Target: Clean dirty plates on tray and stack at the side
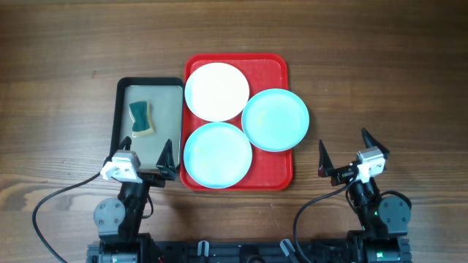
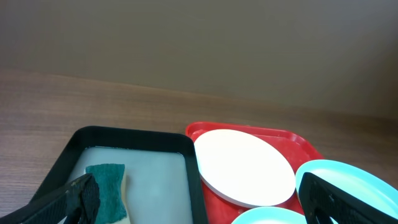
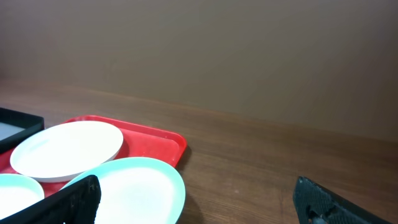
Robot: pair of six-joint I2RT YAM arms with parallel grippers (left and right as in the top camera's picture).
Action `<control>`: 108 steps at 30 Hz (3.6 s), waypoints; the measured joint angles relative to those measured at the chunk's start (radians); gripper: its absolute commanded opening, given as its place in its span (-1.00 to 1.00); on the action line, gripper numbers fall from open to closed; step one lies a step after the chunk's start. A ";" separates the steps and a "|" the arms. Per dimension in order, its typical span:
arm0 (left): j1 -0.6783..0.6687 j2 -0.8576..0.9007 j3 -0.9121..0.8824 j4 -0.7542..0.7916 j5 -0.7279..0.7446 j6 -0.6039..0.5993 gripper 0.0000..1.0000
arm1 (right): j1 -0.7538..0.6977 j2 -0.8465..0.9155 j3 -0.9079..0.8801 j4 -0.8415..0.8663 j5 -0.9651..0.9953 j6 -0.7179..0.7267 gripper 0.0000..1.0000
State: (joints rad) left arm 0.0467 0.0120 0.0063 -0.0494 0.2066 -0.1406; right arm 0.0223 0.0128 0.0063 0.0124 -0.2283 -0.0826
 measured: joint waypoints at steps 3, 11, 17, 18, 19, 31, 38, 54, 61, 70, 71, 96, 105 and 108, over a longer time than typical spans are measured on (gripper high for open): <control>0.000 0.000 0.000 0.000 0.000 0.000 1.00 | 0.000 0.000 0.000 0.000 0.000 0.000 0.99; 0.000 0.000 0.000 0.000 0.000 0.000 1.00 | 0.000 0.000 0.000 0.000 0.000 0.002 1.00; 0.000 0.000 0.000 0.000 0.000 0.000 1.00 | 0.000 0.000 0.000 0.010 -0.011 0.002 0.99; 0.000 0.000 0.000 0.000 0.000 0.000 1.00 | 0.000 0.000 0.000 0.010 -0.021 0.010 0.99; 0.000 0.000 0.000 0.000 0.000 0.000 1.00 | 0.000 0.000 0.000 0.010 -0.030 0.034 0.99; 0.000 0.000 0.000 0.000 0.000 0.000 1.00 | 0.000 0.000 0.000 0.010 -0.046 0.211 0.99; 0.000 0.077 0.222 -0.239 0.028 -0.061 1.00 | 0.000 0.122 0.219 -0.176 -0.063 0.229 0.99; -0.001 1.448 1.279 -1.097 0.035 -0.081 0.50 | 0.077 1.382 1.257 -1.080 -0.275 0.192 0.17; -0.001 1.507 1.280 -1.012 -0.063 -0.082 0.33 | 0.160 1.642 1.255 -0.959 0.050 0.314 -0.13; -0.001 1.507 1.280 -0.995 -0.091 -0.082 0.16 | 0.160 1.851 1.253 -0.879 0.142 0.343 -0.85; -0.001 1.507 1.280 -0.993 -0.091 -0.082 0.12 | 0.160 1.851 1.253 -0.877 0.145 0.342 -0.91; -0.001 1.683 1.064 -0.605 -0.293 -0.080 -0.13 | 0.161 1.851 1.253 -0.879 0.147 0.344 -0.91; -0.001 1.732 1.064 -0.560 -0.316 -0.037 -0.07 | 0.160 1.851 1.253 -0.879 0.147 0.344 -0.91; -0.001 1.732 1.062 -0.549 -0.323 -0.037 -0.08 | 0.160 1.851 1.253 -0.879 0.147 0.344 -0.91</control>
State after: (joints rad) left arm 0.0460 1.7439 1.0683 -0.5983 -0.1169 -0.1772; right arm 0.1825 1.8637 1.2591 -0.8661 -0.0811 0.2615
